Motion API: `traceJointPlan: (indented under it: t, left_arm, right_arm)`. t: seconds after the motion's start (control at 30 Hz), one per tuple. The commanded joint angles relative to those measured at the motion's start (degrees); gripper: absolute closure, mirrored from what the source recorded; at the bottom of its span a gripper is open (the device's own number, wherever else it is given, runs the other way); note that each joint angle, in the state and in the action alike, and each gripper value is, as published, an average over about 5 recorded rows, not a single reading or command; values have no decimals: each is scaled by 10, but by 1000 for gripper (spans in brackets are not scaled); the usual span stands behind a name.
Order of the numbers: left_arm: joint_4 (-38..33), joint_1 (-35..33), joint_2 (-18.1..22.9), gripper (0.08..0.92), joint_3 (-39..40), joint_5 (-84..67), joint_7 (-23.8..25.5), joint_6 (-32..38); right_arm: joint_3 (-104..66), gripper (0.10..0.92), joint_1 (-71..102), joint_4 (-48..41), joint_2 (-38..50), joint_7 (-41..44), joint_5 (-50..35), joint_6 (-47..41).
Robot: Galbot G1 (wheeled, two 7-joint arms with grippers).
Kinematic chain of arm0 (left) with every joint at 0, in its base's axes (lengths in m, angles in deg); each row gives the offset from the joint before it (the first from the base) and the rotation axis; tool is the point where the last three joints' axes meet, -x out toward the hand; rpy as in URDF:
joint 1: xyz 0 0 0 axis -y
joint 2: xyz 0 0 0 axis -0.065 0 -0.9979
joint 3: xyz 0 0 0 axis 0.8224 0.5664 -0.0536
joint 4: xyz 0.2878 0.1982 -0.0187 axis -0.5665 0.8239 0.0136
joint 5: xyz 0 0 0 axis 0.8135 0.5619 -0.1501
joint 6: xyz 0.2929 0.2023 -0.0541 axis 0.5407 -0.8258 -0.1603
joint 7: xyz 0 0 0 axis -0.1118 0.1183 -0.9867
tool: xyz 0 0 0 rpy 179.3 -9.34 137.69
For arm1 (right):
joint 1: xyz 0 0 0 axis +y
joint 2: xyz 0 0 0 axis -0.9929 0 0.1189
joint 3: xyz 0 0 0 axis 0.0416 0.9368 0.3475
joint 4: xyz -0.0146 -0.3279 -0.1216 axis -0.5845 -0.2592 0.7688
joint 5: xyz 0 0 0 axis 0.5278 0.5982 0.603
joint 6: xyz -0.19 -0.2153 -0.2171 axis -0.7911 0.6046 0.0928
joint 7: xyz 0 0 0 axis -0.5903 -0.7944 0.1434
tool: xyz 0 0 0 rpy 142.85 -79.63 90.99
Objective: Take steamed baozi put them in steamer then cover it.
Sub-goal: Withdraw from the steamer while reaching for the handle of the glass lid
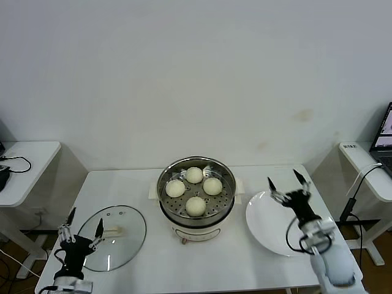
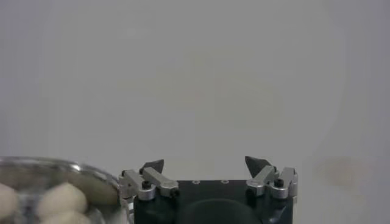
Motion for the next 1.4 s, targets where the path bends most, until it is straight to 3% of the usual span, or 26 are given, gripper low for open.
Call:
traceJointPlan:
  t: [0.03, 0.23, 0.8, 1.4]
  left_arm:
    - [88, -40, -64, 177, -17, 367, 21, 22]
    - [87, -50, -56, 177, -11, 406, 20, 21]
    - [186, 91, -65, 177, 29, 387, 38, 20]
    - [262, 195, -68, 177, 61, 372, 54, 17]
  right_arm:
    - [-116, 203, 132, 31, -68, 10, 13, 24]
    - [-117, 203, 140, 38, -78, 10, 12, 27]
    - [-101, 203, 157, 45, -107, 12, 34, 28]
    - [-89, 203, 166, 46, -124, 18, 47, 26]
